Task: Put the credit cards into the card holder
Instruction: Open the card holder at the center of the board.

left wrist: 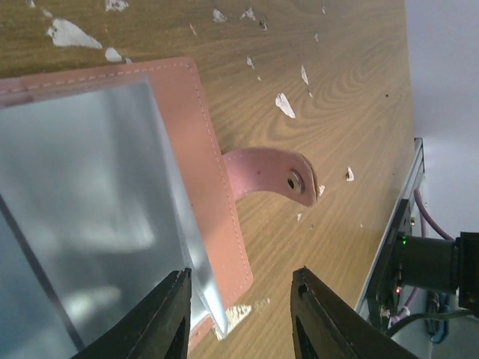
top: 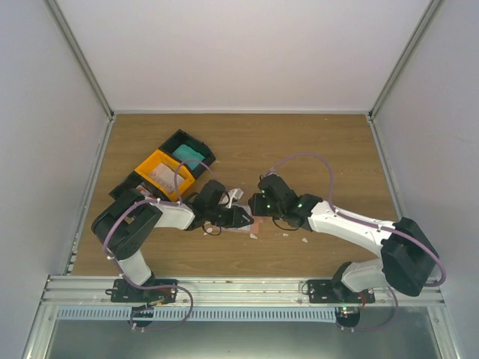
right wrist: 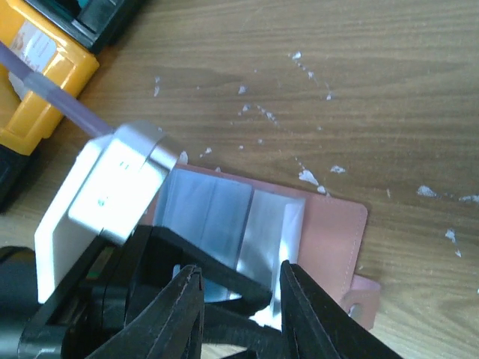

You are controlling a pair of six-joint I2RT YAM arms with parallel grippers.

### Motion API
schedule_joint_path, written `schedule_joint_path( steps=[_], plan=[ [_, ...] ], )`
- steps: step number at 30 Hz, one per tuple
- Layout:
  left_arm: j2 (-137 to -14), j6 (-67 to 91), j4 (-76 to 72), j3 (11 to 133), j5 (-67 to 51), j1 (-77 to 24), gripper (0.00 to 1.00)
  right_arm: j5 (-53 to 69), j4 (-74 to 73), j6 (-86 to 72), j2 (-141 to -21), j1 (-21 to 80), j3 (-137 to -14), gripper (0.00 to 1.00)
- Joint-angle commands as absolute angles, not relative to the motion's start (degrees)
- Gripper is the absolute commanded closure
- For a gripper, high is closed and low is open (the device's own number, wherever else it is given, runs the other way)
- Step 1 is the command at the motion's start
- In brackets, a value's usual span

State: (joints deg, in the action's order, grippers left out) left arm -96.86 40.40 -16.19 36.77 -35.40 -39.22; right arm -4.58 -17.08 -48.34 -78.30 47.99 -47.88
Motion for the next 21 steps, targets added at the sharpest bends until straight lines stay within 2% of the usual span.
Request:
schedule_joint_path(
  steps=[1, 6, 9, 11, 15, 21],
  plan=[
    [-99.30, 40.69, -19.91, 38.69, -32.51, -40.28, 0.59, -1.01, -14.30, -49.42, -76.73, 46.98, -45.21, 0.69],
    [-99.93, 41.66, -22.40, 38.07, -32.33, -41.15, 0.56, 1.19, -13.53, -50.14, -76.83, 46.55, -44.33, 0.67],
    [-100.27, 42.10, -23.00, 38.23, -32.16, -41.60, 0.57, 0.76, -13.33, -50.76, -76.14, 46.07, -43.59, 0.68],
    [-100.46, 42.19, -22.56, 38.27, -31.21, -41.95, 0.63, 0.67, -13.32, -50.78, -76.00, 45.90, -43.27, 0.70],
    [-99.61, 42.81, -21.89, 36.89, -28.22, -42.90, 0.78, 2.09, -13.09, -50.42, -77.56, 45.78, -43.19, 0.85],
    [-97.72, 46.01, -24.21, 31.92, -24.99, -43.77, 0.89, 3.67, -11.56, -49.61, -82.10, 45.79, -44.00, 0.96]
  ],
)
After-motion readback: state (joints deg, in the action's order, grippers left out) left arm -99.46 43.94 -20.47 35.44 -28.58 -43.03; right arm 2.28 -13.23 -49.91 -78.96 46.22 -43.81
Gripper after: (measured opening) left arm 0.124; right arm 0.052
